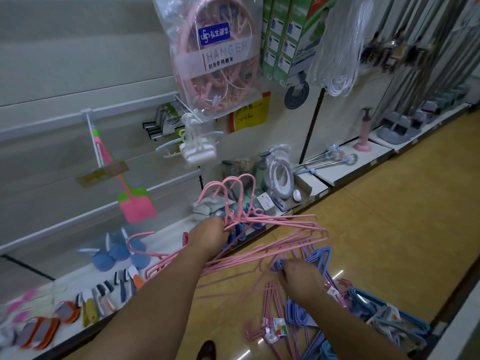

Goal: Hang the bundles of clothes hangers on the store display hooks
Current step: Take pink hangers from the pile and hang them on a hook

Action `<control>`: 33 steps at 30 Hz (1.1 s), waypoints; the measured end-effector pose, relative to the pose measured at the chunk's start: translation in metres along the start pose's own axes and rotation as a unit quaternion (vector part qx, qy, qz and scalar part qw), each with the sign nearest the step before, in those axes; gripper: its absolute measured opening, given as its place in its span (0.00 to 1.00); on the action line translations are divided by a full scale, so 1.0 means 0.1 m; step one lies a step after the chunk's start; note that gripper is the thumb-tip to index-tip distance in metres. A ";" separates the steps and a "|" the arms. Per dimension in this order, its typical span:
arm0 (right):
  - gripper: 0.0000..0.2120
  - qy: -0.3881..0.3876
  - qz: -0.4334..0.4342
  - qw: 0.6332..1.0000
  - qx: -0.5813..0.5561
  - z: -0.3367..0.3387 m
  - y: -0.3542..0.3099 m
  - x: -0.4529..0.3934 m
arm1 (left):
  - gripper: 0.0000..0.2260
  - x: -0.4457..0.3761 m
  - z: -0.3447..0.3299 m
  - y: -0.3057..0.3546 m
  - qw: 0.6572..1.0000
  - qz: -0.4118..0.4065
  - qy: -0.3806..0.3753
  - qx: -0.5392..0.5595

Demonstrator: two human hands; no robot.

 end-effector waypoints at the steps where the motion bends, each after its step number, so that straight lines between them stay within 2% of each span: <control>1: 0.12 -0.039 -0.033 0.999 -0.012 -0.08 0.04 0.00 | 0.05 0.00 0.03 0.01 1.000 -0.004 0.001 0.002; 3: 0.20 -0.088 -0.057 0.994 -0.032 -0.18 0.09 -0.04 | 0.06 0.02 0.09 0.02 1.000 -0.012 -0.001 0.006; 9: 0.46 -0.120 -0.034 0.992 0.015 -0.13 0.13 -0.17 | 0.09 0.07 0.40 0.11 0.999 -0.034 -0.007 0.040; 12: 0.52 -0.122 -0.075 0.989 -0.035 -0.13 0.15 -0.18 | 0.07 0.06 0.60 0.17 0.996 -0.049 -0.008 0.078; 14: 0.51 -0.124 -0.099 0.985 -0.065 -0.15 0.15 -0.20 | 0.06 0.07 0.72 0.20 0.995 -0.051 -0.005 0.089; 16: 0.43 -0.103 -0.111 0.983 -0.102 -0.11 0.16 -0.23 | 0.07 0.09 0.81 0.23 0.993 -0.056 -0.003 0.105; 18: 0.35 -0.045 -0.118 0.985 -0.118 0.02 0.16 -0.27 | 0.08 0.12 0.89 0.28 0.991 -0.066 -0.001 0.119; 20: 0.29 0.000 -0.122 0.988 -0.099 0.15 0.17 -0.32 | 0.09 0.16 0.95 0.32 0.988 -0.071 0.000 0.138; 24: 0.18 0.046 -0.070 0.996 -0.028 0.30 0.18 -0.38 | 0.11 0.22 0.96 0.34 0.984 -0.070 -0.007 0.165; 26: 0.15 0.066 -0.024 0.997 0.038 0.34 0.19 -0.40 | 0.11 0.22 0.93 0.32 0.981 -0.066 -0.014 0.183; 28: 0.12 0.006 -0.001 1.000 0.023 0.35 0.15 -0.37 | 0.12 0.22 0.88 0.29 0.977 -0.059 -0.020 0.203; 30: 0.13 -0.040 -0.008 0.999 0.004 0.32 0.18 -0.35 | 0.13 0.20 0.83 0.24 0.977 -0.058 -0.030 0.205; 32: 0.12 -0.011 -0.024 0.999 -0.031 0.38 0.20 -0.30 | 0.12 0.19 0.77 0.14 0.976 -0.052 -0.032 0.209; 33: 0.10 0.048 -0.030 0.997 -0.054 0.46 0.21 -0.28 | 0.11 0.17 0.75 0.09 0.975 -0.045 -0.023 0.215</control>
Point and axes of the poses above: each hand's wrist, its own x-axis away from the middle knuckle, its own z-axis out of the back of the hand, y = z × x, the point moved 4 cm from there along -x, towards the middle knuckle, and after that the axes turned 4 degrees about x, right-handed, at the moved point
